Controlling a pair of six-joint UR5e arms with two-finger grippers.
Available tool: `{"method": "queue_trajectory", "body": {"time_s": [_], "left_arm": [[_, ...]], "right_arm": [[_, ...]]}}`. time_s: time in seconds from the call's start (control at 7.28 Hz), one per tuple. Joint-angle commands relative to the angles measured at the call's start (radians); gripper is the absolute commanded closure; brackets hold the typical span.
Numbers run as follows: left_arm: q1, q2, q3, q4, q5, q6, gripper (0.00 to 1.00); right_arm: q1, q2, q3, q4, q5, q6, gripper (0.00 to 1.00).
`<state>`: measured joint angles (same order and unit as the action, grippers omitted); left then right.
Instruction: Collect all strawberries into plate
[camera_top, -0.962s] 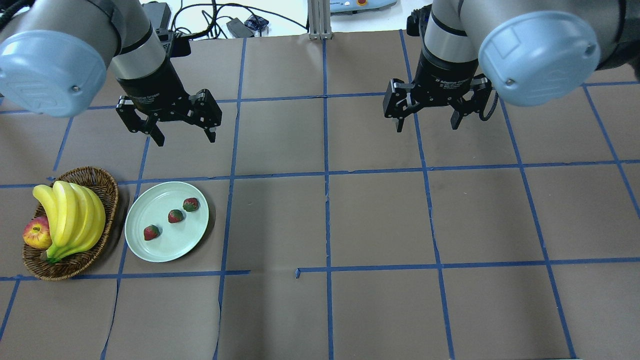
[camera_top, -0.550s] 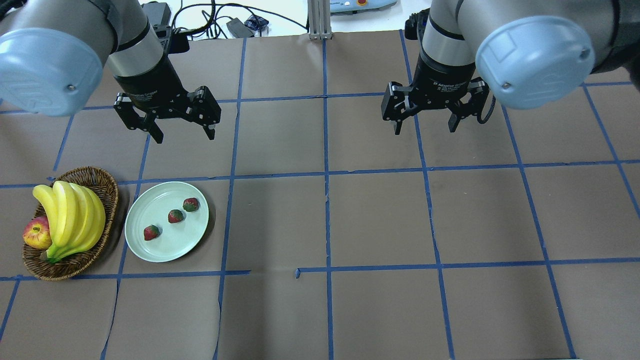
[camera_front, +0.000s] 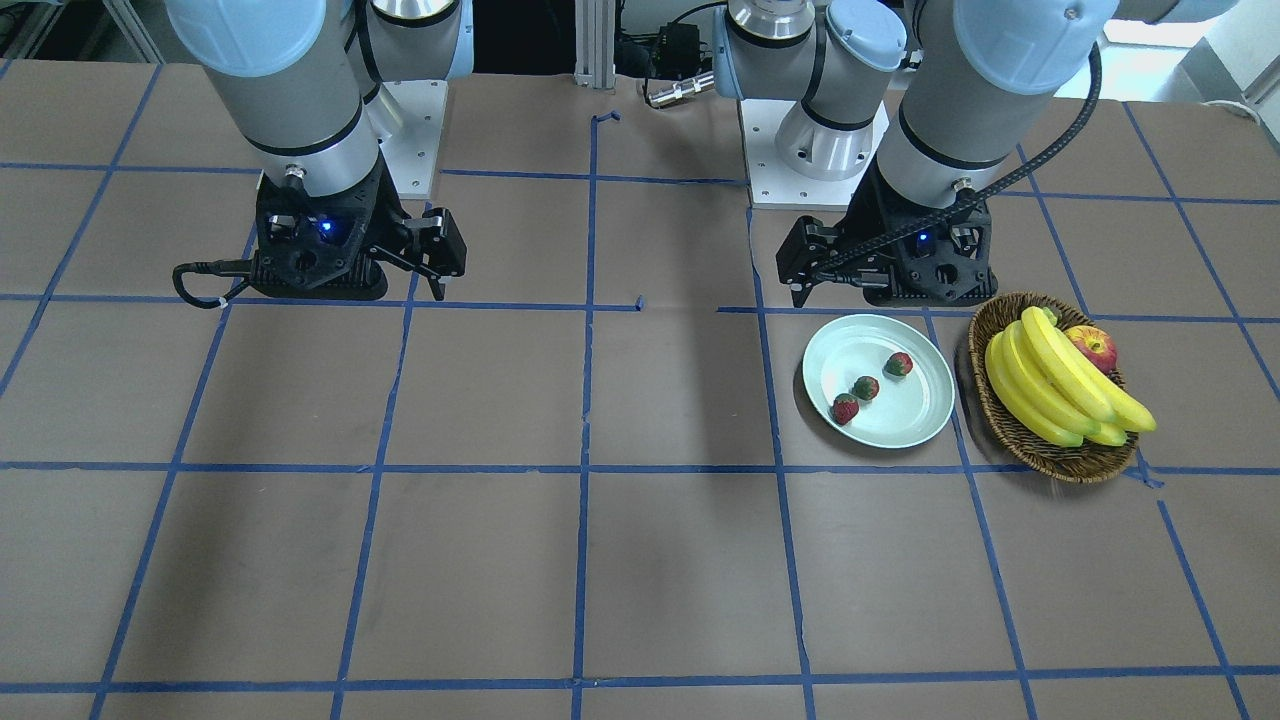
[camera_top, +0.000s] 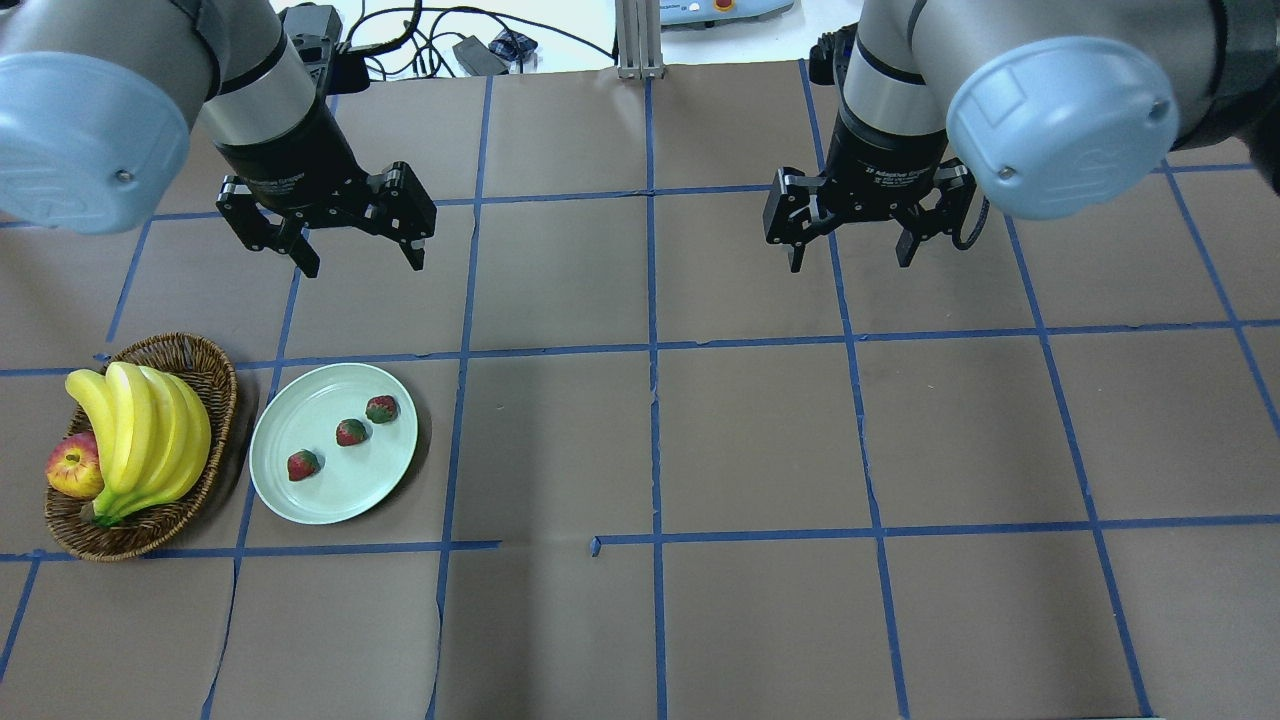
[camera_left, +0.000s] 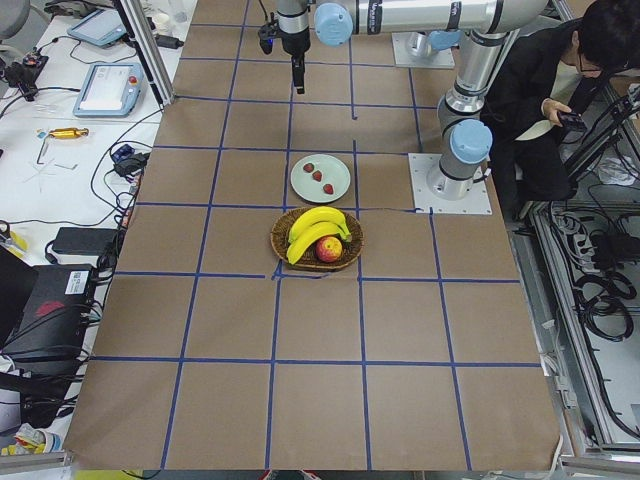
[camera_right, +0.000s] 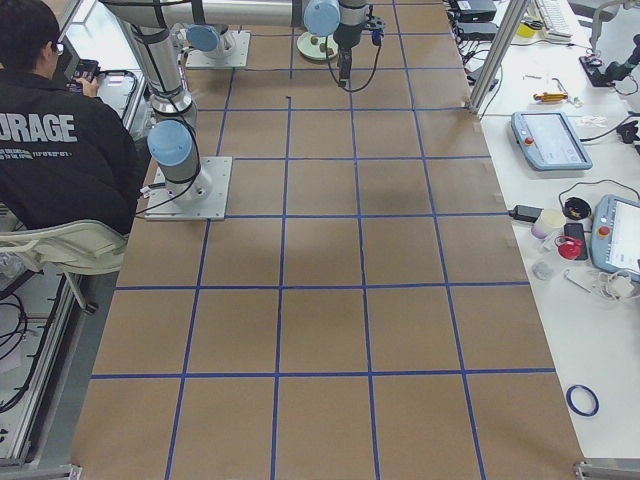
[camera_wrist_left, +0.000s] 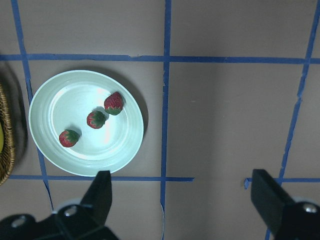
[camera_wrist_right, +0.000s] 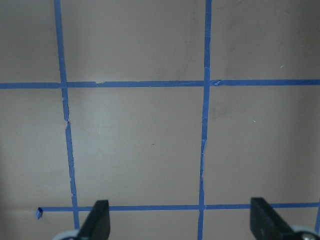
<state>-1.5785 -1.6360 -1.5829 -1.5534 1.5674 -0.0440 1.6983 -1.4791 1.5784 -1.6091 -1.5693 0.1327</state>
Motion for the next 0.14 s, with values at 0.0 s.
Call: {"method": "queue_trajectory", "body": {"time_s": [0.0], "left_arm": [[0.0, 0.002, -0.003, 0.004, 0.0, -0.001, 0.0]], "right_arm": [[0.0, -0.003, 0.0, 0.0, -0.003, 0.002, 0.0]]}}
